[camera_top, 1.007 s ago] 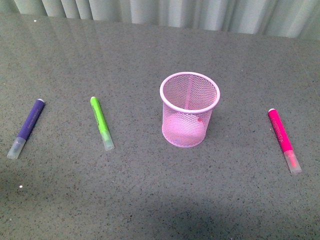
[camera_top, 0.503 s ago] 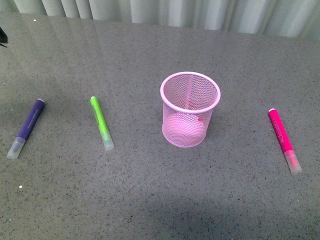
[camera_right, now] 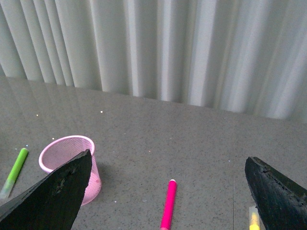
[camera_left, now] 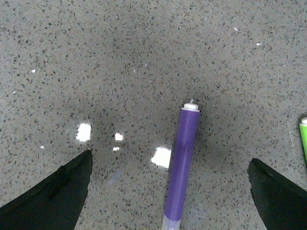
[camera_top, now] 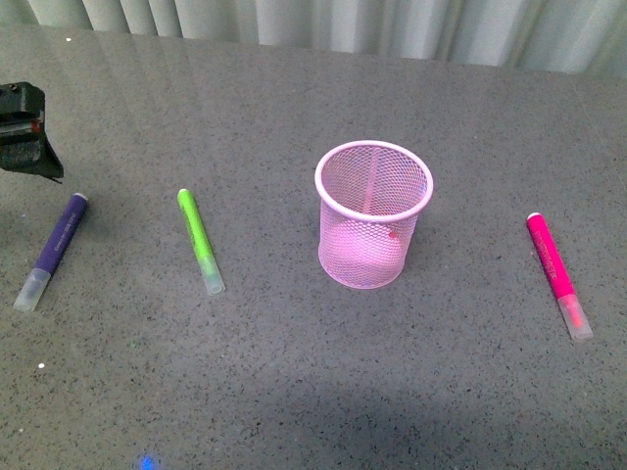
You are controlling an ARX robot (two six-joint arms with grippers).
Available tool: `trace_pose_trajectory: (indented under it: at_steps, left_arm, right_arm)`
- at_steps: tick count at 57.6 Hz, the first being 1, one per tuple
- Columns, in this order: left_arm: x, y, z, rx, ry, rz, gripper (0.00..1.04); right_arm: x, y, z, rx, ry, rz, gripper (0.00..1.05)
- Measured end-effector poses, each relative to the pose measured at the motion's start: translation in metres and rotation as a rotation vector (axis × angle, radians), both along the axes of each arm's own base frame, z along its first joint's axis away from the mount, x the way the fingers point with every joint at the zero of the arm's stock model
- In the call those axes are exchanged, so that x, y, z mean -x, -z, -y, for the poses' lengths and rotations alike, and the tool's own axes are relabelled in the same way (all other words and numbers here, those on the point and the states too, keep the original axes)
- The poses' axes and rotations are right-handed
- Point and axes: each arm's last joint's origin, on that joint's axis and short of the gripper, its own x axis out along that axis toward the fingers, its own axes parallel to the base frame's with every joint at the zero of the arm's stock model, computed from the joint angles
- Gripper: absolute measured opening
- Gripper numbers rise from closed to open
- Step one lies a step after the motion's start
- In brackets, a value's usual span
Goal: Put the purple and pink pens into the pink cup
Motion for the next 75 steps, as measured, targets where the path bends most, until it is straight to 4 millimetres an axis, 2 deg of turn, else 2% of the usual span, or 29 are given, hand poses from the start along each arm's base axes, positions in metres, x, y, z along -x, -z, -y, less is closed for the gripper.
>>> trace_pose_trajectory:
  at_steps: [12,20,38,51,75]
  left_arm:
    - [-0.023,0.008,0.001,-0.003,0.019,0.004,0.97]
    - [-0.028,0.008,0.005,0.005,0.051,0.003,0.97]
    - [-0.030,0.009,0.010,0.027,0.115,0.043,0.97]
    - [-0.028,0.028,0.010,-0.002,0.130,0.001,0.97]
    - [-0.024,0.048,0.023,-0.015,0.171,-0.047,0.97]
  right_arm:
    - [0.000,0.000,0.000,0.000,0.000,0.000,0.97]
    - [0.000,0.000,0.000,0.000,0.000,0.000,0.97]
    - [0.000,0.000,0.000,0.000,0.000,0.000,0.97]
    - [0.000,0.000,0.000,0.000,0.000,0.000,0.97]
    - [0.000,0.000,0.000,0.000,0.000,0.000,0.97]
